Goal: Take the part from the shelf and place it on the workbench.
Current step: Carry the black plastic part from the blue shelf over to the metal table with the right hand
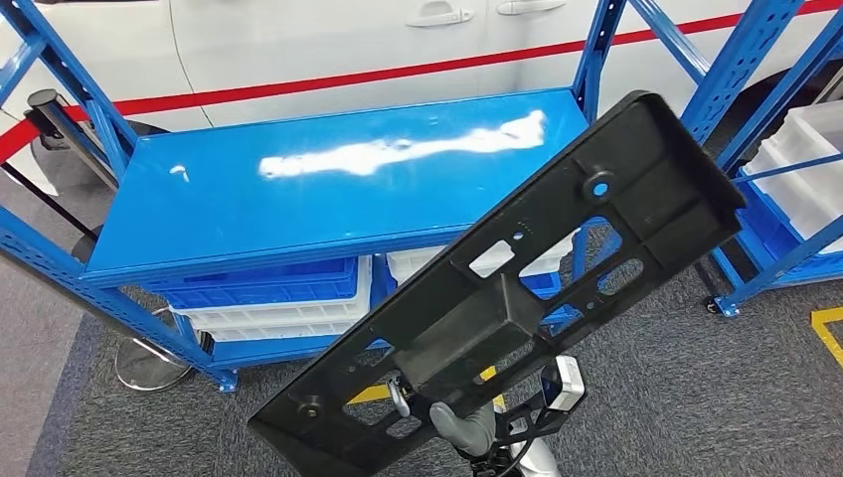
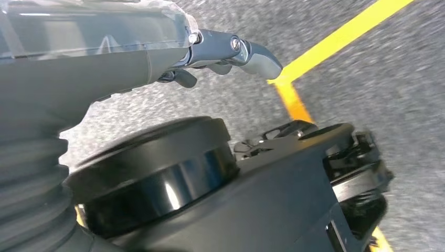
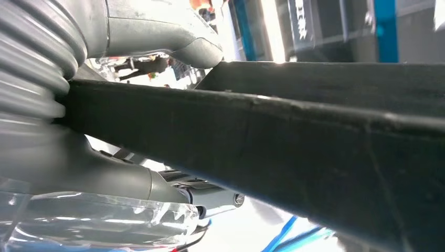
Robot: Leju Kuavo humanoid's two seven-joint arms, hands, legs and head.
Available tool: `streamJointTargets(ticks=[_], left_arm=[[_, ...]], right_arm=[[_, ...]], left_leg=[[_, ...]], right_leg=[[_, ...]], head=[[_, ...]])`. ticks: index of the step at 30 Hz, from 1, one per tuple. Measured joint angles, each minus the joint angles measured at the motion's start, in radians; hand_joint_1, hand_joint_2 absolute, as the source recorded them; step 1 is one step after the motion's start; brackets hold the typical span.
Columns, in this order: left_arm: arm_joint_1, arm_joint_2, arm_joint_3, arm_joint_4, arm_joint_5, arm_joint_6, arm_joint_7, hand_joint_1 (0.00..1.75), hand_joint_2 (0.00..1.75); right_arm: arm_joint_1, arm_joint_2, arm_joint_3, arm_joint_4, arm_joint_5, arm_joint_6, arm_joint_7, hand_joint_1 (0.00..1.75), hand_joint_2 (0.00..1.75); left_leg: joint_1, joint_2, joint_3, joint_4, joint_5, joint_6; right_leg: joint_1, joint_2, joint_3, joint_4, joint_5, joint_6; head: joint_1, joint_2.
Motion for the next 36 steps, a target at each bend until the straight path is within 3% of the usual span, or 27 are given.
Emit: streamJointTargets(ticks=[1,3,5,7,9,11,12,13,14,15,17,19,21,23,25,27,28,29,30,31,33,34,36], left_arm=[[0.001,0.003,0.000,0.000,0.000,-0.001,0.004,0.00,1.75],[0.003,0.009,0.001,0.000,0.000,0.000,0.016,0.00,1.75],[0.005,0.014,0.004,0.000,0.000,0.000,0.032,0.00,1.75],[0.006,0.018,0.007,0.000,-0.001,-0.002,0.042,0.00,1.75],[0.006,0.023,0.008,0.000,-0.010,-0.009,0.046,0.00,1.75],[0.006,0.027,0.008,0.000,-0.023,-0.018,0.043,0.00,1.75],[0.006,0.030,0.008,0.000,-0.029,-0.022,0.040,0.00,1.75],[0.006,0.033,0.007,0.000,-0.035,-0.026,0.035,0.00,1.75],[0.005,0.036,0.006,0.000,-0.042,-0.031,0.031,0.00,1.75],[0.004,0.039,0.004,0.000,-0.048,-0.034,0.026,0.00,1.75],[0.000,0.043,-0.001,0.000,-0.059,-0.043,0.019,0.00,1.75],[-0.007,0.047,-0.008,0.000,-0.070,-0.051,0.016,0.00,1.75],[-0.013,0.049,-0.013,0.000,-0.078,-0.056,0.015,0.00,1.75],[-0.015,0.052,-0.017,0.000,-0.083,-0.059,0.015,0.00,1.75],[-0.017,0.056,-0.020,0.000,-0.086,-0.061,0.014,0.00,1.75],[-0.021,0.058,-0.023,0.000,-0.089,-0.066,0.015,0.00,1.75],[-0.024,0.058,-0.025,0.000,-0.092,-0.069,0.017,0.00,1.75],[-0.026,0.059,-0.028,0.000,-0.095,-0.073,0.021,0.00,1.75],[-0.028,0.059,-0.031,0.000,-0.099,-0.076,0.025,0.00,1.75],[-0.030,0.059,-0.034,0.000,-0.103,-0.079,0.030,0.00,1.75],[-0.031,0.059,-0.038,0.000,-0.108,-0.084,0.039,0.00,1.75],[-0.030,0.059,-0.039,0.000,-0.109,-0.086,0.044,0.00,1.75],[-0.028,0.058,-0.041,0.000,-0.109,-0.088,0.055,0.00,1.75]], right_arm=[[0.000,0.000,0.007,-0.018,0.005,0.002,-0.008,1.75,1.75],[-0.002,0.003,0.019,-0.049,0.011,0.010,-0.017,1.75,1.75],[-0.011,0.007,0.032,-0.074,0.014,0.019,-0.021,1.75,1.75],[-0.025,0.012,0.043,-0.095,0.018,0.022,-0.024,1.75,1.75],[-0.038,0.014,0.050,-0.117,0.028,0.023,-0.026,1.75,1.75],[-0.051,0.015,0.052,-0.141,0.042,0.026,-0.027,1.75,1.75],[-0.054,0.015,0.052,-0.152,0.051,0.028,-0.028,1.75,1.75],[-0.057,0.016,0.053,-0.163,0.061,0.029,-0.028,1.75,1.75],[-0.059,0.016,0.053,-0.175,0.072,0.030,-0.028,1.75,1.75],[-0.061,0.017,0.053,-0.188,0.083,0.030,-0.028,1.75,1.75],[-0.067,0.022,0.056,-0.217,0.103,0.030,-0.028,1.75,1.75],[-0.074,0.027,0.060,-0.245,0.118,0.030,-0.028,1.75,1.75],[-0.076,0.029,0.065,-0.267,0.126,0.029,-0.028,1.75,1.75],[-0.078,0.030,0.068,-0.284,0.132,0.029,-0.028,1.75,1.75],[-0.081,0.033,0.070,-0.297,0.137,0.030,-0.028,1.75,1.75],[-0.085,0.035,0.074,-0.306,0.142,0.028,-0.028,1.75,1.75],[-0.089,0.035,0.078,-0.309,0.144,0.025,-0.028,1.75,1.75],[-0.094,0.035,0.083,-0.310,0.146,0.019,-0.028,1.75,1.75],[-0.100,0.035,0.089,-0.312,0.146,0.011,-0.028,1.75,1.75],[-0.106,0.035,0.094,-0.313,0.145,0.002,-0.027,1.75,1.75],[-0.119,0.035,0.104,-0.319,0.138,-0.014,-0.025,1.75,1.75],[-0.125,0.035,0.108,-0.322,0.133,-0.021,-0.021,1.75,1.75],[-0.137,0.033,0.114,-0.325,0.120,-0.033,-0.007,1.75,1.75]], left_leg=[[0.000,0.000,0.048,-0.066,0.027,0.005],[-0.005,-0.001,0.133,-0.201,0.046,0.015],[-0.012,-0.002,0.158,-0.258,0.042,0.024],[-0.012,-0.001,0.150,-0.267,0.057,0.035],[-0.007,0.002,0.139,-0.276,0.079,0.050],[-0.007,0.004,0.119,-0.278,0.098,0.062],[-0.008,0.005,0.107,-0.276,0.107,0.063],[-0.009,0.005,0.095,-0.273,0.114,0.063],[-0.010,0.005,0.083,-0.269,0.120,0.062],[-0.010,0.004,0.072,-0.264,0.125,0.061],[-0.011,0.004,0.052,-0.250,0.130,0.056],[-0.014,0.004,0.038,-0.237,0.135,0.047],[-0.014,0.004,0.030,-0.233,0.145,0.036],[-0.013,0.002,0.022,-0.225,0.139,0.024],[-0.010,-0.001,-0.001,-0.162,0.078,0.015],[-0.006,-0.002,-0.035,-0.041,-0.004,0.005],[-0.003,-0.002,-0.043,0.008,-0.023,0.000],[0.000,-0.002,-0.038,0.030,-0.023,-0.004],[0.003,-0.002,-0.015,0.012,-0.003,-0.006],[0.006,-0.002,0.024,-0.039,0.026,-0.008],[0.008,-0.004,0.110,-0.179,0.055,-0.007],[0.006,-0.006,0.135,-0.226,0.057,-0.003],[0.000,-0.010,0.142,-0.255,0.054,0.009]], right_leg=[[0.001,0.001,-0.006,0.001,0.006,0.002],[0.003,0.002,-0.016,0.002,0.019,0.010],[0.002,0.001,-0.021,-0.002,0.033,0.022],[0.000,0.000,-0.022,-0.006,0.042,0.035],[0.001,0.001,-0.036,0.030,-0.002,0.043],[0.002,0.003,-0.070,0.137,-0.095,0.047],[0.001,0.003,-0.087,0.200,-0.130,0.050],[0.001,0.003,-0.095,0.247,-0.144,0.051],[0.001,0.003,-0.089,0.265,-0.135,0.052],[0.001,0.003,-0.066,0.248,-0.111,0.052],[0.002,0.003,0.024,0.125,-0.065,0.046],[0.007,0.003,0.091,0.013,-0.061,0.038],[0.011,0.003,0.097,-0.013,-0.066,0.029],[0.006,0.001,0.088,-0.020,-0.052,0.013],[0.001,-0.003,0.074,-0.026,-0.034,-0.002],[0.002,-0.004,0.053,-0.024,-0.019,-0.007],[0.002,-0.005,0.042,-0.022,-0.012,-0.006],[0.002,-0.006,0.030,-0.020,-0.005,-0.004],[0.001,-0.005,0.020,-0.017,0.002,-0.002],[0.000,-0.004,0.011,-0.014,0.007,0.001],[0.000,-0.003,-0.004,-0.008,0.018,0.012],[0.000,-0.003,-0.009,-0.006,0.024,0.019],[0.001,-0.004,-0.015,-0.006,0.038,0.033]], head=[[0.000,0.000],[0.000,0.000],[0.000,0.000],[0.000,0.000],[0.001,0.000],[0.001,0.000],[0.001,0.000],[0.001,0.000],[0.001,0.000],[0.001,0.000],[0.001,0.000],[0.000,0.000],[0.000,0.000],[0.000,0.000],[-0.002,0.000],[-0.004,0.000],[-0.004,0.000],[-0.004,0.000],[-0.004,0.000],[-0.004,0.000],[-0.004,0.000],[-0.003,0.000],[-0.003,0.000]])
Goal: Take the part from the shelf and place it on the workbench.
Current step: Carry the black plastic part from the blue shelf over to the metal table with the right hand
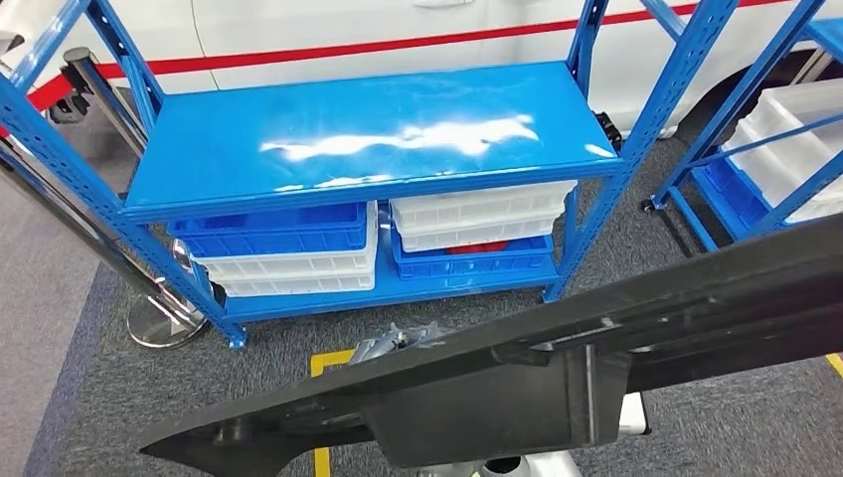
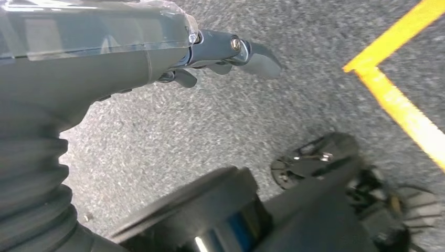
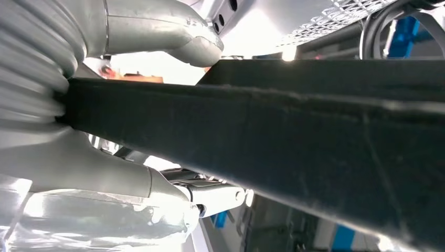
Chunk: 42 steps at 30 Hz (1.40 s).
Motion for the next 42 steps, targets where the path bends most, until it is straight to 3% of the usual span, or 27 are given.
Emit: streamJointTargets(ticks=[2,3,6,7,8,9,10,11,13,15,17,19,22,23,24,25,26,28,30,33,35,37,38,39,40,42], left_arm=[[0.002,0.000,0.000,0.000,0.005,0.005,0.009,0.00,1.75],[0.002,0.000,0.001,0.000,0.009,0.008,0.012,0.00,1.75],[0.002,0.001,0.005,0.000,0.018,0.017,0.012,0.00,1.75],[0.004,0.001,0.006,0.000,0.022,0.019,0.012,0.00,1.75],[0.006,0.001,0.008,0.000,0.027,0.023,0.012,0.00,1.75],[0.008,0.001,0.011,0.000,0.034,0.028,0.012,0.00,1.75],[0.010,0.001,0.015,0.000,0.041,0.033,0.012,0.00,1.75],[0.011,0.001,0.022,0.000,0.050,0.036,0.012,0.00,1.75],[0.013,0.002,0.034,0.000,0.061,0.039,0.011,0.00,1.75],[0.016,0.003,0.042,0.000,0.066,0.040,0.012,0.00,1.75],[0.018,0.005,0.051,0.000,0.068,0.042,0.015,0.00,1.75],[0.019,0.009,0.058,0.000,0.070,0.047,0.024,0.00,1.75],[0.017,0.013,0.070,0.000,0.078,0.058,0.035,0.00,1.75],[0.016,0.014,0.075,0.000,0.080,0.060,0.035,0.00,1.75],[0.017,0.015,0.079,0.000,0.081,0.061,0.036,0.00,1.75],[0.019,0.017,0.081,0.000,0.082,0.064,0.036,0.00,1.75],[0.021,0.019,0.084,0.000,0.084,0.069,0.036,0.00,1.75],[0.027,0.028,0.091,0.000,0.093,0.086,0.035,0.00,1.75],[0.034,0.038,0.105,0.000,0.104,0.102,0.031,0.00,1.75],[0.045,0.051,0.122,0.000,0.111,0.110,0.029,0.00,1.75],[0.047,0.057,0.130,0.000,0.114,0.110,0.027,0.00,1.75],[0.047,0.060,0.136,0.000,0.115,0.110,0.024,0.00,1.75],[0.047,0.061,0.137,0.000,0.114,0.110,0.023,0.00,1.75],[0.047,0.062,0.139,0.000,0.112,0.108,0.021,0.00,1.75],[0.047,0.062,0.140,0.000,0.109,0.106,0.020,0.00,1.75],[0.047,0.064,0.140,0.000,0.100,0.100,0.016,0.00,1.75]], right_arm=[[-0.012,-0.004,0.004,-0.001,-0.018,-0.010,0.015,1.75,1.75],[-0.017,-0.007,0.004,-0.001,-0.026,-0.014,0.020,1.75,1.75],[-0.026,-0.016,0.006,-0.001,-0.040,-0.018,0.028,1.75,1.75],[-0.026,-0.019,0.008,-0.001,-0.042,-0.019,0.029,1.75,1.75],[-0.027,-0.022,0.009,0.001,-0.045,-0.018,0.030,1.75,1.75],[-0.027,-0.025,0.010,0.003,-0.048,-0.018,0.030,1.75,1.75],[-0.028,-0.027,0.012,0.006,-0.051,-0.017,0.030,1.75,1.75],[-0.030,-0.029,0.014,0.010,-0.054,-0.017,0.030,1.75,1.75],[-0.034,-0.031,0.019,0.020,-0.058,-0.017,0.031,1.75,1.75],[-0.037,-0.032,0.024,0.030,-0.059,-0.017,0.032,1.75,1.75],[-0.039,-0.033,0.027,0.039,-0.060,-0.017,0.033,1.75,1.75],[-0.040,-0.034,0.030,0.050,-0.066,-0.020,0.036,1.75,1.75],[-0.040,-0.038,0.037,0.062,-0.076,-0.027,0.042,1.75,1.75],[-0.038,-0.040,0.038,0.066,-0.077,-0.028,0.042,1.75,1.75],[-0.037,-0.042,0.039,0.070,-0.078,-0.028,0.042,1.75,1.75],[-0.036,-0.045,0.039,0.074,-0.078,-0.028,0.039,1.75,1.75],[-0.035,-0.046,0.040,0.077,-0.078,-0.027,0.035,1.75,1.75],[-0.036,-0.048,0.041,0.081,-0.076,-0.022,0.019,1.75,1.75],[-0.038,-0.049,0.041,0.087,-0.071,-0.018,0.003,1.75,1.75],[-0.040,-0.052,0.039,0.096,-0.066,-0.018,-0.008,1.75,1.75],[-0.040,-0.055,0.034,0.098,-0.064,-0.019,-0.012,1.75,1.75],[-0.039,-0.059,0.029,0.100,-0.062,-0.021,-0.012,1.75,1.75],[-0.038,-0.062,0.028,0.101,-0.059,-0.022,-0.012,1.75,1.75],[-0.036,-0.064,0.027,0.102,-0.056,-0.024,-0.011,1.75,1.75],[-0.035,-0.066,0.026,0.103,-0.053,-0.027,-0.009,1.75,1.75],[-0.034,-0.067,0.025,0.101,-0.048,-0.035,-0.002,1.75,1.75]], left_leg=[[0.002,0.002,-0.011,-0.003,0.014,0.018],[0.004,0.004,-0.018,-0.006,0.024,0.028],[0.000,0.009,-0.050,-0.006,0.052,0.045],[-0.002,0.009,-0.063,-0.005,0.060,0.047],[-0.005,0.010,-0.075,-0.003,0.068,0.047],[-0.008,0.010,-0.087,0.000,0.074,0.047],[-0.010,0.010,-0.097,0.004,0.080,0.046],[-0.012,0.009,-0.107,0.009,0.084,0.044],[-0.015,0.009,-0.119,0.016,0.092,0.038],[-0.017,0.009,-0.124,0.017,0.102,0.028],[-0.016,0.008,-0.127,0.017,0.108,0.017],[-0.015,0.006,-0.143,0.054,0.066,0.005],[-0.008,0.006,-0.188,0.227,-0.057,-0.008],[-0.006,0.006,-0.191,0.271,-0.073,-0.011],[-0.004,0.007,-0.179,0.281,-0.069,-0.013],[-0.002,0.007,-0.149,0.253,-0.049,-0.014],[0.001,0.008,-0.104,0.193,-0.021,-0.013],[0.001,0.006,-0.018,0.054,0.004,-0.008],[-0.005,0.004,0.011,-0.009,-0.001,0.000],[-0.005,0.007,0.000,-0.020,0.019,0.020],[-0.001,0.011,-0.014,-0.025,0.038,0.034],[-0.003,0.011,-0.037,-0.022,0.053,0.041],[-0.004,0.012,-0.048,-0.019,0.059,0.040],[-0.004,0.014,-0.060,-0.015,0.064,0.040],[-0.005,0.016,-0.071,-0.011,0.068,0.039],[-0.005,0.023,-0.087,-0.001,0.072,0.037]], right_leg=[[-0.001,0.001,-0.006,0.003,0.001,0.012],[-0.001,0.002,-0.014,0.019,-0.019,0.016],[-0.002,0.004,-0.066,0.172,-0.145,0.019],[-0.002,0.004,-0.080,0.228,-0.172,0.020],[-0.001,0.004,-0.082,0.260,-0.177,0.020],[-0.001,0.004,-0.067,0.259,-0.162,0.018],[0.000,0.004,-0.033,0.221,-0.135,0.013],[0.002,0.004,0.013,0.157,-0.111,0.007],[0.008,0.004,0.093,0.035,-0.099,-0.005],[0.014,0.005,0.115,-0.010,-0.107,-0.013],[0.010,0.004,0.107,-0.018,-0.093,-0.024],[0.004,-0.001,0.094,-0.024,-0.074,-0.039],[0.004,-0.004,0.063,-0.022,-0.050,-0.048],[0.005,-0.004,0.052,-0.020,-0.044,-0.047],[0.005,-0.004,0.040,-0.017,-0.037,-0.046],[0.005,-0.004,0.030,-0.014,-0.031,-0.044],[0.005,-0.003,0.021,-0.010,-0.026,-0.042],[0.005,-0.002,0.006,-0.005,-0.015,-0.034],[0.005,-0.002,-0.004,-0.004,-0.002,-0.021],[0.003,-0.001,-0.013,0.000,0.002,-0.001],[0.001,0.002,-0.039,0.063,-0.060,0.008],[0.001,0.003,-0.079,0.183,-0.143,0.013],[0.001,0.003,-0.091,0.232,-0.162,0.014],[0.001,0.003,-0.090,0.255,-0.161,0.015],[0.001,0.003,-0.072,0.245,-0.143,0.014],[0.002,-0.007,0.007,0.138,-0.097,0.008]], head=[[0.000,0.000],[0.001,0.000],[0.001,0.000],[0.001,0.000],[0.001,0.000],[0.001,0.000],[0.001,0.000],[0.001,0.000],[0.001,0.000],[0.001,0.000],[0.000,0.000],[-0.001,0.000],[-0.003,0.000],[-0.003,0.000],[-0.003,0.000],[-0.003,0.000],[-0.003,0.000],[-0.003,0.000],[-0.003,0.000],[-0.003,0.000],[-0.001,0.000],[-0.001,0.000],[-0.001,0.000],[-0.001,0.000],[-0.001,0.000],[-0.001,0.000]])
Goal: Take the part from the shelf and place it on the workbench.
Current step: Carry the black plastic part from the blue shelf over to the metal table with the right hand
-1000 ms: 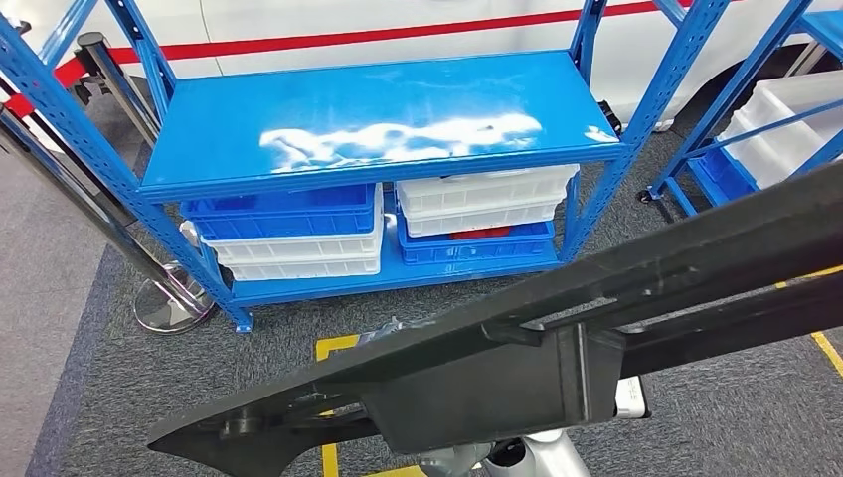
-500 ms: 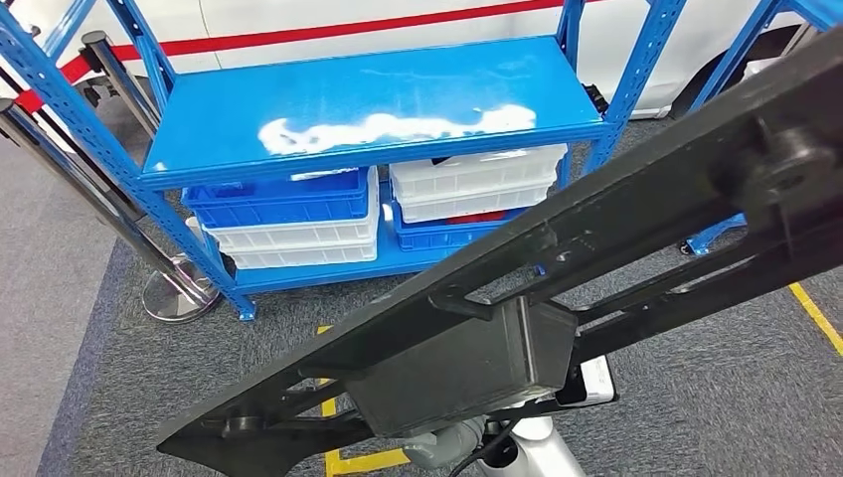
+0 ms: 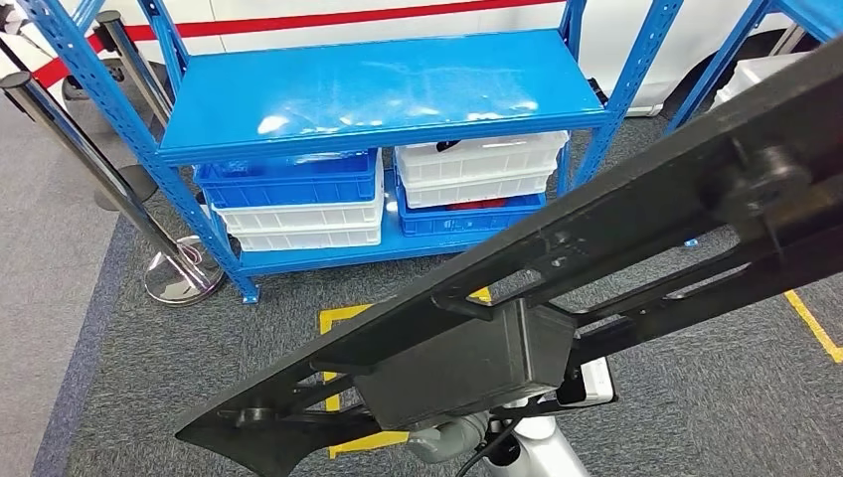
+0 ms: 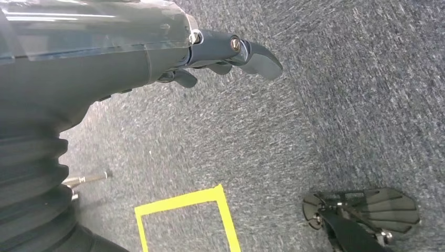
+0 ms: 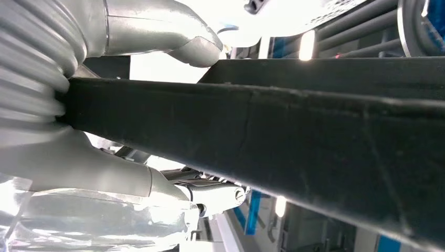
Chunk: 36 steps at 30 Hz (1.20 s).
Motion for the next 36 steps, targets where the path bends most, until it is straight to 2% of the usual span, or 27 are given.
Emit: streamJointTargets(ticks=[1,2,4,6,8,9,10,11,12,13,14,16,17,19,20,21,23,25,26,27,28,29,30,32,33,34,36], left_arm=[[0.000,0.001,0.000,0.000,-0.005,-0.003,-0.002,0.00,1.75],[0.000,0.002,-0.001,0.000,-0.010,-0.005,-0.004,0.00,1.75],[0.001,0.007,-0.002,0.000,-0.019,-0.007,-0.007,0.00,1.75],[0.000,0.012,-0.005,0.000,-0.024,-0.008,-0.012,0.00,1.75],[0.000,0.015,-0.006,0.000,-0.027,-0.009,-0.017,0.00,1.75],[0.000,0.017,-0.007,0.000,-0.028,-0.010,-0.018,0.00,1.75],[0.000,0.018,-0.007,0.000,-0.029,-0.010,-0.018,0.00,1.75],[0.001,0.020,-0.007,0.000,-0.029,-0.010,-0.018,0.00,1.75],[0.001,0.021,-0.008,0.000,-0.029,-0.011,-0.019,0.00,1.75],[0.001,0.022,-0.008,0.000,-0.029,-0.010,-0.019,0.00,1.75],[0.001,0.023,-0.008,0.000,-0.030,-0.010,-0.019,0.00,1.75],[0.000,0.028,-0.008,0.000,-0.031,-0.008,-0.019,0.00,1.75],[0.000,0.031,-0.008,0.000,-0.031,-0.007,-0.017,0.00,1.75],[-0.001,0.037,-0.008,0.000,-0.027,-0.004,-0.007,0.00,1.75],[-0.004,0.039,-0.008,0.000,-0.026,0.000,0.001,0.00,1.75],[-0.007,0.040,-0.008,0.000,-0.027,0.004,0.009,0.00,1.75],[-0.008,0.040,-0.007,0.000,-0.030,0.012,0.022,0.00,1.75],[-0.003,0.040,-0.007,0.000,-0.032,0.019,0.033,0.00,1.75],[-0.001,0.040,-0.007,0.000,-0.032,0.022,0.039,0.00,1.75],[0.000,0.040,-0.006,0.000,-0.030,0.026,0.045,0.00,1.75],[0.000,0.040,-0.005,0.000,-0.028,0.030,0.052,0.00,1.75],[0.000,0.040,-0.004,0.000,-0.026,0.036,0.057,0.00,1.75],[-0.001,0.039,-0.003,0.000,-0.025,0.043,0.062,0.00,1.75],[-0.001,0.038,-0.001,0.000,-0.026,0.062,0.067,0.00,1.75],[-0.001,0.038,0.000,0.000,-0.029,0.072,0.068,0.00,1.75],[-0.002,0.038,0.001,0.000,-0.032,0.081,0.068,0.00,1.75],[-0.004,0.038,0.001,0.000,-0.039,0.097,0.067,0.00,1.75]], right_arm=[[-0.001,0.000,0.000,-0.002,0.002,-0.003,0.003,1.75,1.75],[-0.002,0.000,0.000,-0.006,0.003,-0.006,0.006,1.75,1.75],[-0.003,0.000,-0.001,-0.012,0.002,-0.010,0.013,1.75,1.75],[0.004,-0.001,-0.003,-0.018,0.000,-0.011,0.016,1.75,1.75],[0.011,-0.001,-0.003,-0.022,-0.003,-0.011,0.017,1.75,1.75],[0.013,-0.002,-0.004,-0.023,-0.003,-0.011,0.017,1.75,1.75],[0.014,-0.002,-0.004,-0.023,-0.004,-0.011,0.017,1.75,1.75],[0.017,-0.003,-0.004,-0.023,-0.004,-0.011,0.017,1.75,1.75],[0.020,-0.004,-0.005,-0.023,-0.004,-0.011,0.017,1.75,1.75],[0.022,-0.005,-0.006,-0.023,-0.003,-0.011,0.017,1.75,1.75],[0.022,-0.005,-0.006,-0.024,-0.002,-0.011,0.017,1.75,1.75],[0.018,-0.004,-0.006,-0.031,0.001,-0.013,0.019,1.75,1.75],[0.015,-0.003,-0.006,-0.035,0.003,-0.014,0.022,1.75,1.75],[0.010,0.001,-0.006,-0.041,0.004,-0.016,0.029,1.75,1.75],[0.009,0.003,-0.006,-0.043,0.005,-0.017,0.033,1.75,1.75],[0.009,0.004,-0.006,-0.044,0.005,-0.017,0.035,1.75,1.75],[0.007,0.004,-0.006,-0.047,0.005,-0.017,0.036,1.75,1.75],[0.009,0.004,-0.006,-0.047,0.009,-0.017,0.032,1.75,1.75],[0.012,0.003,-0.006,-0.047,0.013,-0.017,0.028,1.75,1.75],[0.017,0.002,-0.006,-0.047,0.017,-0.016,0.023,1.75,1.75],[0.022,0.001,-0.006,-0.047,0.021,-0.015,0.019,1.75,1.75],[0.025,0.000,-0.006,-0.047,0.024,-0.014,0.016,1.75,1.75],[0.026,0.000,-0.006,-0.047,0.026,-0.012,0.015,1.75,1.75],[0.026,0.000,-0.006,-0.047,0.028,-0.008,0.014,1.75,1.75],[0.026,0.000,-0.006,-0.047,0.028,-0.006,0.013,1.75,1.75],[0.026,0.000,-0.006,-0.047,0.028,-0.004,0.012,1.75,1.75],[0.026,0.000,-0.006,-0.047,0.028,-0.002,0.011,1.75,1.75]], left_leg=[[-0.002,0.004,-0.006,0.005,0.001,-0.003],[-0.004,0.009,-0.010,0.009,0.002,-0.006],[-0.007,0.021,-0.016,0.013,0.006,-0.017],[-0.006,0.027,-0.020,0.018,0.004,-0.029],[-0.003,0.011,-0.042,0.071,-0.039,-0.041],[-0.001,0.000,-0.063,0.127,-0.075,-0.045],[0.000,-0.007,-0.089,0.195,-0.111,-0.048],[0.000,-0.009,-0.112,0.256,-0.134,-0.050],[0.001,-0.009,-0.124,0.293,-0.141,-0.051],[0.001,-0.010,-0.118,0.290,-0.126,-0.051],[0.001,-0.013,-0.095,0.248,-0.094,-0.049],[0.002,-0.042,-0.023,0.112,-0.032,-0.040],[0.003,-0.060,0.004,0.059,-0.017,-0.036],[0.001,-0.075,0.023,0.019,-0.017,-0.030],[0.002,-0.067,0.024,0.010,-0.016,-0.028],[0.004,-0.057,0.024,0.002,-0.015,-0.024],[0.010,-0.037,0.026,-0.013,-0.010,-0.013],[0.010,-0.017,0.024,-0.013,-0.008,-0.007],[0.009,-0.006,0.022,-0.011,-0.008,-0.006],[0.009,0.003,0.020,-0.009,-0.009,-0.006],[0.009,0.013,0.019,-0.006,-0.010,-0.007],[0.009,0.022,0.019,-0.003,-0.012,-0.008],[0.009,0.031,0.020,0.000,-0.015,-0.011],[0.005,0.046,0.019,0.008,-0.021,-0.020],[0.003,0.053,0.018,0.010,-0.023,-0.026],[0.001,0.059,0.018,0.010,-0.023,-0.032],[0.003,0.067,0.020,0.011,-0.025,-0.043]], right_leg=[[0.005,-0.012,0.040,-0.062,0.009,-0.004],[0.009,-0.021,0.067,-0.108,0.011,-0.009],[0.016,-0.023,0.077,-0.142,0.006,-0.021],[0.013,-0.008,0.070,-0.149,0.016,-0.038],[0.009,0.004,0.065,-0.156,0.027,-0.054],[0.009,0.010,0.062,-0.156,0.030,-0.059],[0.009,0.017,0.058,-0.155,0.033,-0.062],[0.010,0.024,0.055,-0.154,0.035,-0.063],[0.010,0.032,0.052,-0.153,0.037,-0.063],[0.010,0.040,0.051,-0.151,0.038,-0.062],[0.010,0.049,0.051,-0.149,0.038,-0.062],[0.011,0.067,0.049,-0.147,0.039,-0.059],[0.010,0.076,0.047,-0.146,0.041,-0.055],[0.008,0.092,0.038,-0.145,0.047,-0.043],[0.008,0.100,0.034,-0.146,0.051,-0.037],[0.009,0.097,0.031,-0.143,0.050,-0.031],[0.012,0.066,0.009,-0.103,0.021,-0.020],[0.009,0.031,-0.044,0.008,-0.039,-0.012],[0.006,0.026,-0.074,0.070,-0.063,-0.010],[0.004,0.024,-0.094,0.111,-0.073,-0.007],[0.002,0.022,-0.096,0.116,-0.062,-0.006],[0.000,0.018,-0.079,0.081,-0.034,-0.005],[-0.001,0.006,-0.045,0.015,-0.001,-0.006],[0.005,-0.023,0.013,-0.100,0.039,-0.014],[0.008,-0.030,0.025,-0.127,0.043,-0.019],[0.012,-0.027,0.024,-0.129,0.041,-0.025],[0.011,-0.010,0.020,-0.134,0.048,-0.038]], head=[[0.000,0.000],[0.000,0.000],[0.000,0.000],[-0.001,0.000],[-0.001,0.000],[-0.001,0.000],[-0.002,0.000],[-0.002,0.000],[-0.002,0.000],[-0.002,0.000],[-0.002,0.000],[-0.001,0.000],[-0.001,0.000],[-0.001,0.000],[-0.001,0.000],[-0.001,0.000],[0.002,0.000],[0.006,0.000],[0.006,0.000],[0.006,0.000],[0.006,0.000],[0.006,0.000],[0.006,0.000],[0.006,0.000],[0.005,0.000],[0.005,0.000],[0.005,0.000]])
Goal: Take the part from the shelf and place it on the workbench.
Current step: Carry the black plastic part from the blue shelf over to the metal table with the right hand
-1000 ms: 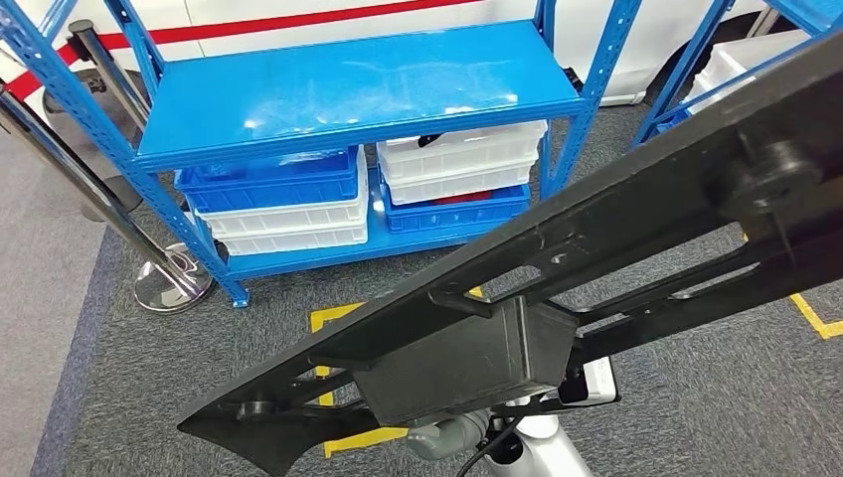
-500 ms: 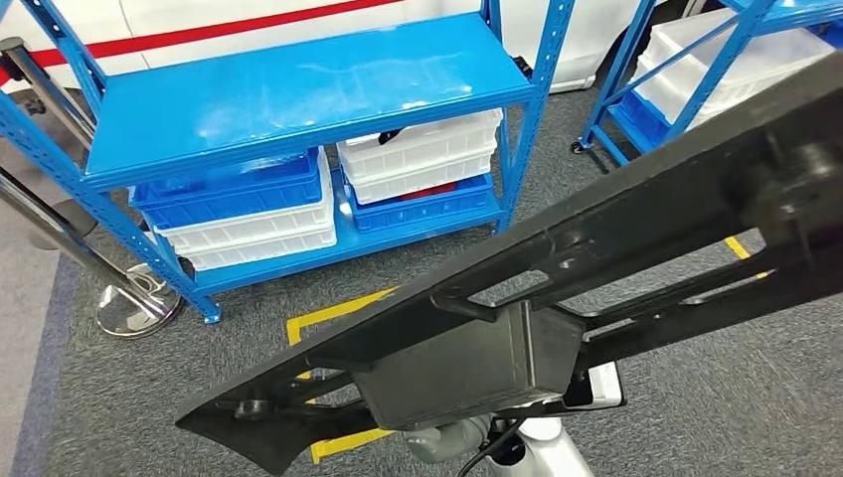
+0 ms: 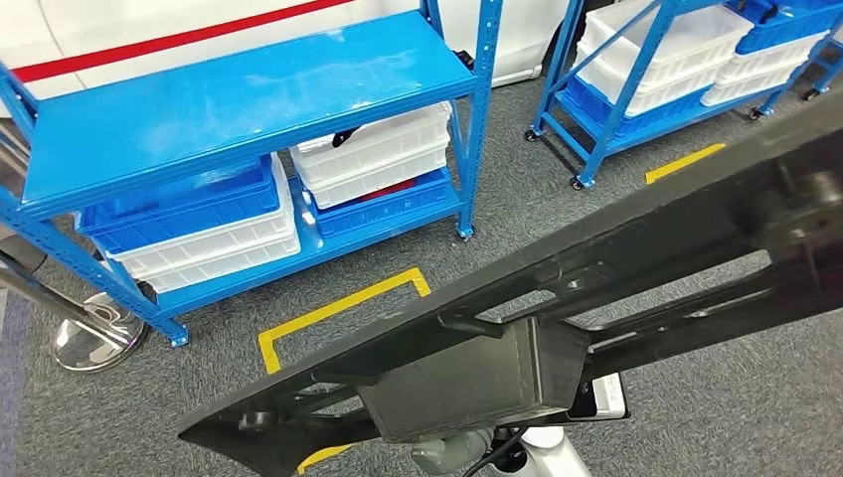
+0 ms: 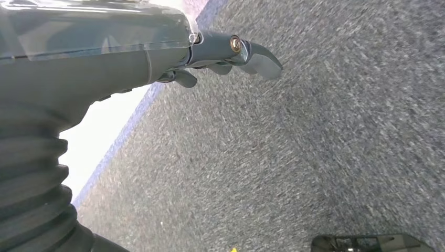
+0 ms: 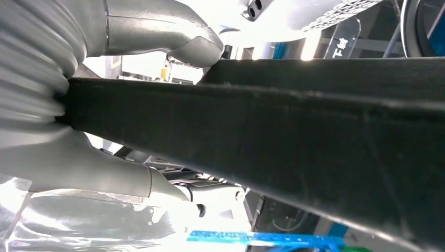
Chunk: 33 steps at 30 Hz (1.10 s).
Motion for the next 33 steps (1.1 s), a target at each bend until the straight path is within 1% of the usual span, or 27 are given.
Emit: streamJointTargets(ticks=[1,2,4,5,6,7,8,9,11,12,13,15,16,17,19,20,21,22,23,24,25,26,27,28,30,31,33], left_arm=[[0.000,-0.001,0.000,0.000,-0.004,0.006,0.000,0.00,1.75],[0.000,-0.002,0.000,0.000,-0.009,0.010,0.000,0.00,1.75],[0.002,-0.003,0.000,0.000,-0.014,0.014,0.000,0.00,1.75],[0.003,-0.003,0.000,0.000,-0.016,0.015,0.000,0.00,1.75],[0.004,-0.003,0.000,0.000,-0.019,0.016,0.001,0.00,1.75],[0.005,-0.004,-0.001,0.000,-0.022,0.016,0.001,0.00,1.75],[0.005,-0.004,-0.002,0.000,-0.028,0.017,0.001,0.00,1.75],[0.004,-0.004,-0.003,0.000,-0.033,0.017,0.000,0.00,1.75],[0.004,-0.004,-0.006,0.000,-0.041,0.017,-0.004,0.00,1.75],[0.004,-0.003,-0.006,0.000,-0.043,0.017,-0.006,0.00,1.75],[0.003,-0.003,-0.007,0.000,-0.045,0.017,-0.008,0.00,1.75],[-0.001,-0.004,-0.008,0.000,-0.045,0.018,-0.011,0.00,1.75],[-0.003,-0.005,-0.009,0.000,-0.046,0.018,-0.012,0.00,1.75],[-0.002,-0.006,-0.010,0.000,-0.049,0.018,-0.013,0.00,1.75],[0.002,-0.007,-0.012,0.000,-0.056,0.020,-0.017,0.00,1.75],[0.004,-0.007,-0.013,0.000,-0.059,0.021,-0.018,0.00,1.75],[0.006,-0.007,-0.013,0.000,-0.061,0.022,-0.018,0.00,1.75],[0.006,-0.007,-0.013,0.000,-0.062,0.022,-0.018,0.00,1.75],[0.006,-0.007,-0.013,0.000,-0.063,0.022,-0.017,0.00,1.75],[0.006,-0.007,-0.013,0.000,-0.063,0.022,-0.015,0.00,1.75],[0.005,-0.007,-0.013,0.000,-0.063,0.021,-0.011,0.00,1.75],[0.004,-0.006,-0.013,0.000,-0.063,0.020,-0.006,0.00,1.75],[0.004,-0.006,-0.013,0.000,-0.062,0.019,0.001,0.00,1.75],[0.004,-0.005,-0.013,0.000,-0.062,0.019,0.008,0.00,1.75],[0.004,-0.005,-0.013,0.000,-0.058,0.024,0.018,0.00,1.75],[0.004,-0.006,-0.012,0.000,-0.056,0.028,0.019,0.00,1.75],[0.004,-0.006,-0.010,0.000,-0.054,0.040,0.019,0.00,1.75]], right_arm=[[0.000,0.001,0.000,0.000,0.000,0.000,0.000,1.75,1.75],[-0.001,0.002,0.000,0.000,0.001,0.000,0.000,1.75,1.75],[-0.001,0.005,-0.001,0.000,0.002,0.000,0.000,1.75,1.75],[0.000,0.006,-0.001,0.000,0.004,-0.001,0.000,1.75,1.75],[0.001,0.007,-0.001,0.000,0.005,-0.001,0.001,1.75,1.75],[0.001,0.007,-0.001,0.000,0.005,-0.002,0.002,1.75,1.75],[0.002,0.007,-0.001,-0.001,0.006,-0.003,0.003,1.75,1.75],[0.002,0.007,-0.001,-0.002,0.006,-0.004,0.004,1.75,1.75],[0.002,0.008,-0.002,-0.006,0.007,-0.004,0.006,1.75,1.75],[0.002,0.009,-0.002,-0.008,0.007,-0.004,0.006,1.75,1.75],[0.003,0.009,-0.003,-0.010,0.008,-0.004,0.006,1.75,1.75],[0.005,0.010,-0.003,-0.012,0.008,-0.005,0.006,1.75,1.75],[0.007,0.010,-0.004,-0.015,0.008,-0.006,0.006,1.75,1.75],[0.008,0.010,-0.006,-0.017,0.010,-0.006,0.006,1.75,1.75],[0.015,0.010,-0.011,-0.022,0.016,-0.004,0.004,1.75,1.75],[0.021,0.010,-0.013,-0.024,0.021,-0.004,0.003,1.75,1.75],[0.029,0.010,-0.015,-0.024,0.026,-0.003,0.002,1.75,1.75],[0.035,0.010,-0.016,-0.025,0.030,-0.002,0.001,1.75,1.75],[0.040,0.011,-0.017,-0.025,0.034,-0.002,0.000,1.75,1.75],[0.042,0.012,-0.017,-0.025,0.037,-0.001,0.000,1.75,1.75],[0.042,0.014,-0.016,-0.025,0.039,0.000,-0.001,1.75,1.75],[0.042,0.017,-0.015,-0.023,0.040,0.003,-0.002,1.75,1.75],[0.041,0.021,-0.013,-0.021,0.040,0.005,-0.006,1.75,1.75],[0.041,0.025,-0.011,-0.018,0.039,0.009,-0.011,1.75,1.75],[0.039,0.029,-0.008,-0.009,0.034,0.017,-0.020,1.75,1.75],[0.037,0.031,-0.007,-0.004,0.029,0.022,-0.022,1.75,1.75],[0.031,0.036,-0.006,0.006,0.017,0.029,-0.024,1.75,1.75]], left_leg=[[0.002,-0.010,-0.003,0.008,-0.010,-0.005],[0.003,-0.027,-0.013,0.034,-0.030,-0.009],[0.005,-0.064,-0.060,0.146,-0.097,-0.014],[0.005,-0.073,-0.089,0.214,-0.127,-0.014],[0.005,-0.076,-0.110,0.263,-0.142,-0.013],[0.005,-0.078,-0.117,0.281,-0.139,-0.012],[0.005,-0.080,-0.103,0.255,-0.116,-0.008],[0.004,-0.089,-0.073,0.195,-0.080,-0.003],[0.004,-0.129,-0.009,0.059,-0.027,0.011],[0.002,-0.145,0.010,0.019,-0.016,0.015],[0.001,-0.153,0.017,0.003,-0.017,0.018],[0.000,-0.137,0.019,-0.007,-0.011,0.023],[0.002,-0.125,0.021,-0.015,-0.005,0.027],[0.005,-0.113,0.023,-0.022,0.001,0.032],[0.005,-0.087,0.024,-0.030,0.008,0.038],[0.004,-0.075,0.022,-0.030,0.008,0.040],[0.004,-0.062,0.020,-0.029,0.008,0.040],[0.004,-0.050,0.018,-0.027,0.008,0.039],[0.004,-0.039,0.017,-0.025,0.006,0.038],[0.004,-0.028,0.017,-0.022,0.004,0.035],[0.004,-0.019,0.017,-0.019,0.001,0.031],[0.001,-0.010,0.017,-0.015,-0.003,0.026],[-0.001,-0.002,0.018,-0.012,-0.006,0.020],[-0.003,0.005,0.018,-0.010,-0.008,0.014],[-0.003,0.019,0.020,-0.011,-0.010,0.003],[-0.001,0.013,0.020,-0.008,-0.015,-0.003],[0.003,-0.029,-0.001,0.045,-0.056,-0.011]], right_leg=[[-0.002,0.007,-0.001,-0.003,0.004,-0.007],[-0.004,0.014,-0.002,-0.006,0.008,-0.013],[-0.003,0.030,-0.005,-0.008,0.013,-0.022],[-0.001,0.040,-0.008,-0.008,0.015,-0.024],[0.001,0.051,-0.010,-0.008,0.017,-0.026],[0.003,0.062,-0.011,-0.007,0.019,-0.027],[0.004,0.073,-0.011,-0.006,0.020,-0.027],[0.005,0.085,-0.011,-0.005,0.021,-0.026],[0.006,0.106,-0.013,-0.003,0.024,-0.021],[0.005,0.115,-0.016,-0.002,0.027,-0.016],[0.002,0.124,-0.020,-0.002,0.031,-0.010],[-0.001,0.139,-0.026,-0.004,0.038,0.003],[0.001,0.130,-0.030,0.000,0.035,0.009],[0.002,0.110,-0.039,0.018,0.020,0.015],[0.001,0.056,-0.082,0.113,-0.041,0.026],[-0.002,0.042,-0.111,0.178,-0.074,0.032],[-0.006,0.037,-0.134,0.231,-0.093,0.036],[-0.010,0.033,-0.143,0.255,-0.096,0.039],[-0.013,0.029,-0.133,0.242,-0.081,0.042],[-0.015,0.021,-0.102,0.192,-0.053,0.043],[-0.015,0.002,-0.063,0.122,-0.028,0.042],[-0.013,-0.016,-0.030,0.061,-0.009,0.036],[-0.009,-0.028,-0.007,0.017,0.000,0.028],[-0.005,-0.033,0.001,0.000,0.000,0.020],[-0.001,-0.016,-0.002,-0.002,0.003,0.004],[-0.002,-0.008,-0.003,-0.005,0.006,-0.003],[-0.006,0.010,-0.004,-0.012,0.013,-0.015]], head=[[0.000,0.000],[0.000,0.000],[0.000,0.000],[-0.001,0.000],[-0.001,0.000],[-0.001,0.000],[-0.001,0.000],[-0.001,0.000],[0.000,0.000],[0.000,0.000],[0.000,0.000],[-0.001,0.000],[0.000,0.000],[0.002,0.000],[0.006,0.000],[0.007,0.000],[0.007,0.000],[0.007,0.000],[0.007,0.000],[0.007,0.000],[0.007,0.000],[0.007,0.000],[0.007,0.000],[0.006,0.000],[0.006,0.000],[0.006,0.000],[0.006,0.000]])
